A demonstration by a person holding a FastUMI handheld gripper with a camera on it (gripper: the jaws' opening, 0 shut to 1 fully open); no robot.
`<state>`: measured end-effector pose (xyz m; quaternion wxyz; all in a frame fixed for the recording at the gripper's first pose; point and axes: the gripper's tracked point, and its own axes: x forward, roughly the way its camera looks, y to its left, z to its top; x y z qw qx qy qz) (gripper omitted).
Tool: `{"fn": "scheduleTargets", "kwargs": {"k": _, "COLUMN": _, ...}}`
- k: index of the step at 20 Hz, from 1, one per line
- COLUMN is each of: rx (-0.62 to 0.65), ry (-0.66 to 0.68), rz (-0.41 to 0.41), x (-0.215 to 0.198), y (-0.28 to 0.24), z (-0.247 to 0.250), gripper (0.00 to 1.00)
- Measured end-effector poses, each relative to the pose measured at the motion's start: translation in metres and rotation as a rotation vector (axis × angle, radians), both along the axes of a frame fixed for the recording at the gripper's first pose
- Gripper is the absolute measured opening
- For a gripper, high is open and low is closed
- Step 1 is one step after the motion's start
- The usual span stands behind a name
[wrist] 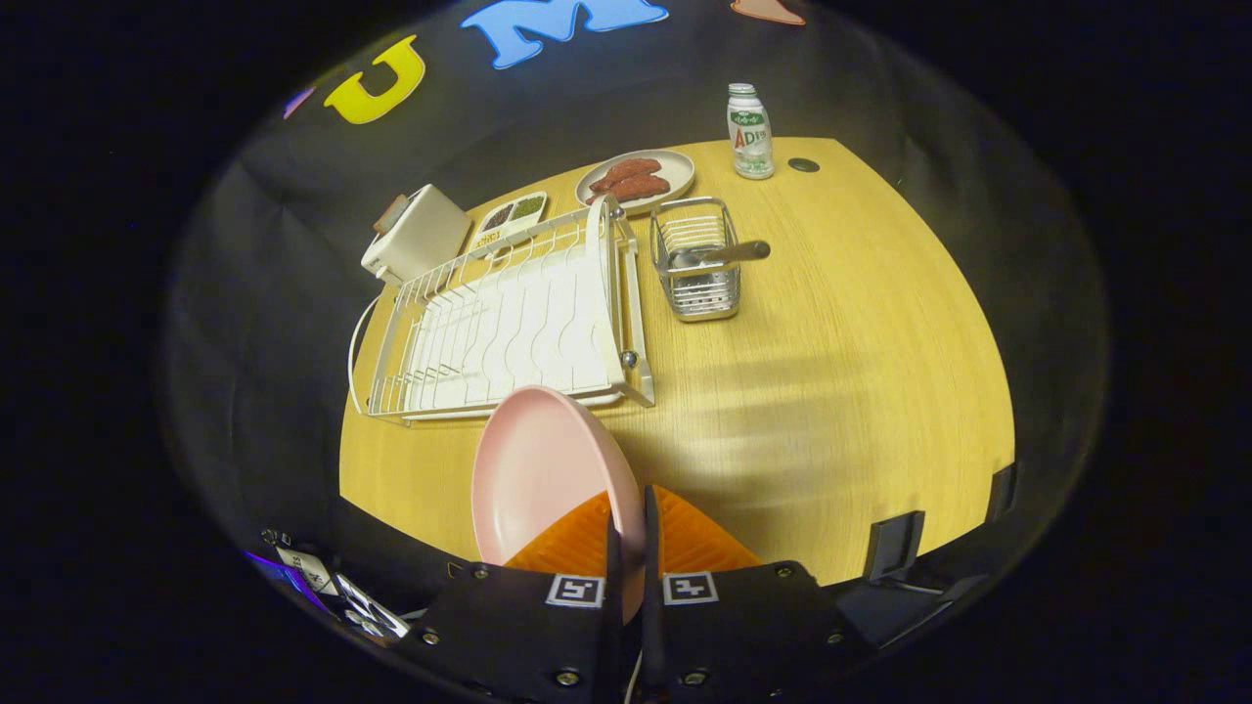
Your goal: Take the plate from the dish rack, then take the spoon from the basket and place it into the plate.
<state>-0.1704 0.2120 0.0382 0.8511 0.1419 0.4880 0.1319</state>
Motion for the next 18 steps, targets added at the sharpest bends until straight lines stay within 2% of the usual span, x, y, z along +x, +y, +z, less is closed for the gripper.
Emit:
{"fn": "scheduleTargets", "kwargs": {"k": 6, "rx": 0.040, "ry": 0.026, "rz": 0.040, "x": 0.006, "y": 0.010, "z": -0.059, "gripper": 0.08}}
{"fn": "scheduleTargets", "kwargs": {"k": 14, "rx": 0.143, "ry": 0.033, "rz": 0.043, "x": 0.014, "y": 0.018, "z": -0.084, "gripper": 0.08}}
{"fn": "scheduleTargets", "kwargs": {"k": 18, "rx": 0.032, "ry": -0.059, "rz": 0.048, "x": 0.027, "y": -0.004, "z": -0.085, "gripper": 0.13}}
